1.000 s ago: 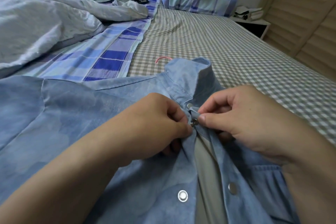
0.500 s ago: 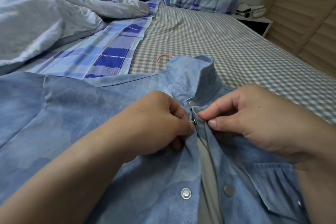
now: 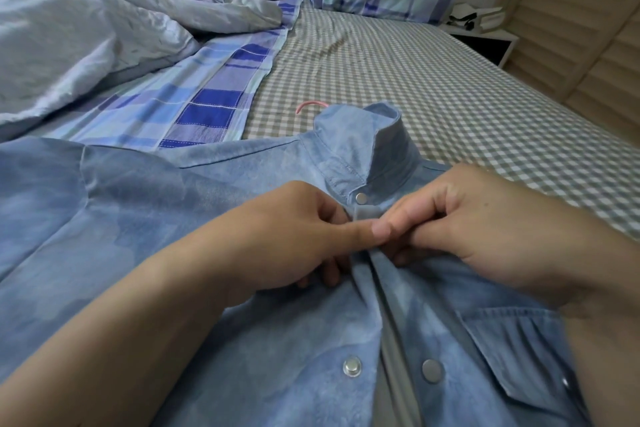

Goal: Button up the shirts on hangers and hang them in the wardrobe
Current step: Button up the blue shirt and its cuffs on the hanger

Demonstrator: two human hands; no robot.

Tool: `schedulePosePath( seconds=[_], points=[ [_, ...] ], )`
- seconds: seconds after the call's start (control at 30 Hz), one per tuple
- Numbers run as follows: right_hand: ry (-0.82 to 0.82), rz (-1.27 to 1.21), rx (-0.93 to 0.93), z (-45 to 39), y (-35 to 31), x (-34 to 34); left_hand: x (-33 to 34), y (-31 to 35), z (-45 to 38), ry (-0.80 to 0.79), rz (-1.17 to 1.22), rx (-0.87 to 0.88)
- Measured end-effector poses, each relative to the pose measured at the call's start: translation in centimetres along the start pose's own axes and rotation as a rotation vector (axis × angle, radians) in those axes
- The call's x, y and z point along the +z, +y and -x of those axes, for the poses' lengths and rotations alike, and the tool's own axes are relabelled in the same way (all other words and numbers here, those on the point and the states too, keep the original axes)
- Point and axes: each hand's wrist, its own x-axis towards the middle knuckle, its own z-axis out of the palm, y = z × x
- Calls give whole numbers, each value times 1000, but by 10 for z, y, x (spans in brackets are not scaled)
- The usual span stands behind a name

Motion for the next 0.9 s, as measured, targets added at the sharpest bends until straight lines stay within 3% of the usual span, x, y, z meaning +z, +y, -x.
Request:
schedulePosePath(
  seconds=[0.13, 0.37, 0.47, 0.57, 0.6, 0.67, 0.8, 0.9],
  points=[
    [-22, -206, 60, -4, 5, -5, 5, -1, -3, 37, 63, -8],
    [12, -254, 80, -10, 5, -1, 16, -3, -6, 198, -188, 83],
    [147, -138, 86, -16, 6, 8, 14, -6, -9, 207, -227, 96],
    [528, 130, 6, -26, 11, 10, 15, -9, -14, 217, -295, 97],
    [586, 165, 3, -30, 11, 12, 15, -10, -16, 220, -343, 114],
    [587, 222, 42, -36, 10, 18, 19, -12, -21, 226, -432, 140],
    [499, 668, 138, -68, -1, 12, 19, -12, -22, 190, -433, 74],
    [494, 684, 312, -101, -10, 6, 11, -1, -12, 95, -416, -31]
  ],
)
